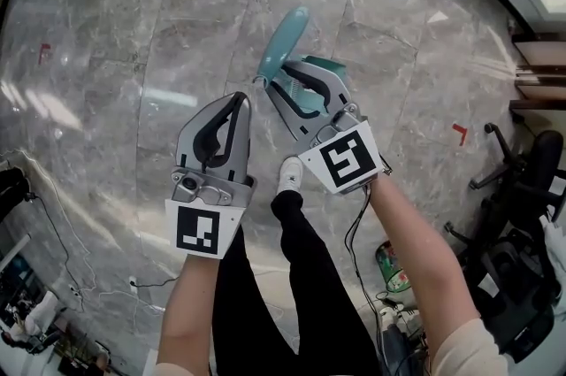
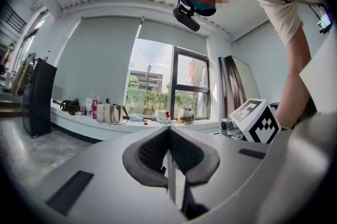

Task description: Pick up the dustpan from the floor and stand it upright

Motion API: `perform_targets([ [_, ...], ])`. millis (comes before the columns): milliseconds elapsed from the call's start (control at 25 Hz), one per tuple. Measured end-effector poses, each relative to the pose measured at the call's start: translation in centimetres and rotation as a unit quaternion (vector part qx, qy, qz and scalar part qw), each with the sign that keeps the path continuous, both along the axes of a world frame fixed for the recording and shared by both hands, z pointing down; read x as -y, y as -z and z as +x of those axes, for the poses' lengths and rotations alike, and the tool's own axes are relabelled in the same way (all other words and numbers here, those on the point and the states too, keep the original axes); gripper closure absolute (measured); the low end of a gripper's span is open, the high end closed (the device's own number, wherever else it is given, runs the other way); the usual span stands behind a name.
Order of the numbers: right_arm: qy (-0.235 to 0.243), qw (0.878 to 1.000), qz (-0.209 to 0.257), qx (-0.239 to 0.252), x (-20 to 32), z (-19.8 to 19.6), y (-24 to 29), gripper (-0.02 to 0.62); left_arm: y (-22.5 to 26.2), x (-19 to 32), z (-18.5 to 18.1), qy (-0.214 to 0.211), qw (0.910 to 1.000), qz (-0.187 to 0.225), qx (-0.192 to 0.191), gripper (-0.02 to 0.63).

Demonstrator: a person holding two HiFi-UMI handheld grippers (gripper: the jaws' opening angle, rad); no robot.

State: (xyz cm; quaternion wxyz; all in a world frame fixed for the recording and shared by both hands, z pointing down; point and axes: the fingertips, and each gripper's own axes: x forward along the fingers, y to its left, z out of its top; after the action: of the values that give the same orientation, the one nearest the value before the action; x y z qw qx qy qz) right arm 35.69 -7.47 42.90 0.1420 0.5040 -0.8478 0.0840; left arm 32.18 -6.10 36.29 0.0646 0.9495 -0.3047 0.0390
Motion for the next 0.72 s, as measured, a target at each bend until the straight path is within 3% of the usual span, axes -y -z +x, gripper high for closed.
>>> perform_targets([
  [200,-0.041,0.999,-0.015,0.007,-2.3,1.0,1.7,0.506,2.1,-1.6,-0.7,0.000,1.0000,-0.003,-0.006,0.595],
  [280,-0.070,0.997,0.020,0.026,-2.9,1.7,5.3,0.518,4.0,-2.2,-0.9,0.001,0.9999,-0.002,-0.011,0.595],
  [320,-0.088,0.994,0.037,0.043,-3.4,2.1,7.6,0.556,5.4,-2.5,-1.1,0.003,0.9999,-0.003,-0.014,0.595],
  [480,-0.132,0.990,0.019,0.056,-7.1,3.4,15.5,0.578,12.8,-3.8,-0.5,0.011,0.9993,0.005,-0.035,0.595],
  [720,-0.174,0.980,0.061,0.072,-14.0,4.1,29.4,0.578,25.7,-10.8,0.7,-0.029,0.9983,0.016,-0.047,0.595],
])
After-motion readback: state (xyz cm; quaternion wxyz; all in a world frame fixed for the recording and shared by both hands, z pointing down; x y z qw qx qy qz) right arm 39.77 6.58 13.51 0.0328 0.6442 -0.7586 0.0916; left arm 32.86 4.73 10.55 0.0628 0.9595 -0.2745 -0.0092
